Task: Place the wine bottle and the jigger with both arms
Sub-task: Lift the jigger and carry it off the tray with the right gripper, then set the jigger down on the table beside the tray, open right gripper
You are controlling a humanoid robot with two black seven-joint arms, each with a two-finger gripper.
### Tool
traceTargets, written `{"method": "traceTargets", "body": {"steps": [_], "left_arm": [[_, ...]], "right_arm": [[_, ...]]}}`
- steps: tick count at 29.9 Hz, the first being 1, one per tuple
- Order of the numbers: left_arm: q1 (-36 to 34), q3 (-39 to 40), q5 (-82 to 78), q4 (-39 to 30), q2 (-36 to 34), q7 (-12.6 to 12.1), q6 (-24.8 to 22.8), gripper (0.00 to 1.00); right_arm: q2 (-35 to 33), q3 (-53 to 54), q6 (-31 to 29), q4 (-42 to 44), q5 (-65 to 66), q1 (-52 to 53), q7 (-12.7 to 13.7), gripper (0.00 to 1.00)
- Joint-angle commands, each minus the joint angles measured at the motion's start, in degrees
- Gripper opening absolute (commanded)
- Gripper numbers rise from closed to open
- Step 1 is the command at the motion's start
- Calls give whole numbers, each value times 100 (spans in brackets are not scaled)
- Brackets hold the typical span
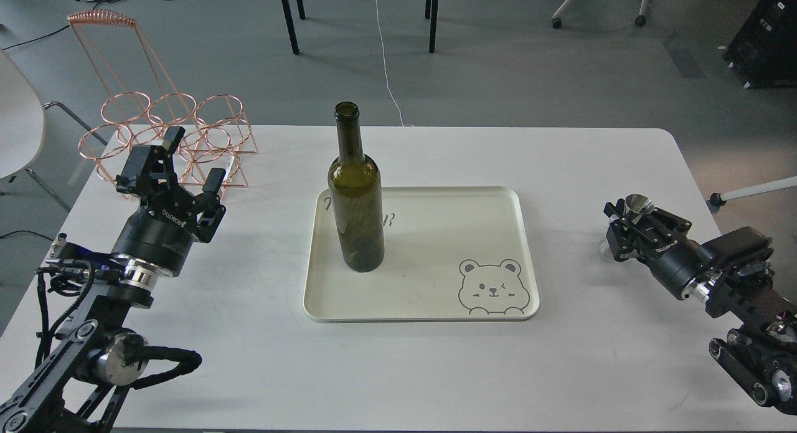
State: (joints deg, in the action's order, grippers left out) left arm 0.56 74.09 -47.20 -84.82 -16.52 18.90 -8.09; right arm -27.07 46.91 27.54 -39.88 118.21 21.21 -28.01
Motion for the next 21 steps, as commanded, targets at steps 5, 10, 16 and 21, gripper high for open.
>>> {"method": "traceTargets", "body": {"steps": [5,10,16,21], "left_arm": [[-4,1,0,1,-9,0,0,98],[-30,1,0,10,-18,0,0,98],[-48,1,0,10,-27,0,0,98],[-48,1,-8,10,-18,0,-17,98]], "right_arm": [[0,-51,-3,103,0,23,1,37],[-8,-130,6,103,0,41,1,44],[-61,-147,-12,33,-17,49,1,91],[-297,-156,-12,-98,-52,-56,1,94]]}}
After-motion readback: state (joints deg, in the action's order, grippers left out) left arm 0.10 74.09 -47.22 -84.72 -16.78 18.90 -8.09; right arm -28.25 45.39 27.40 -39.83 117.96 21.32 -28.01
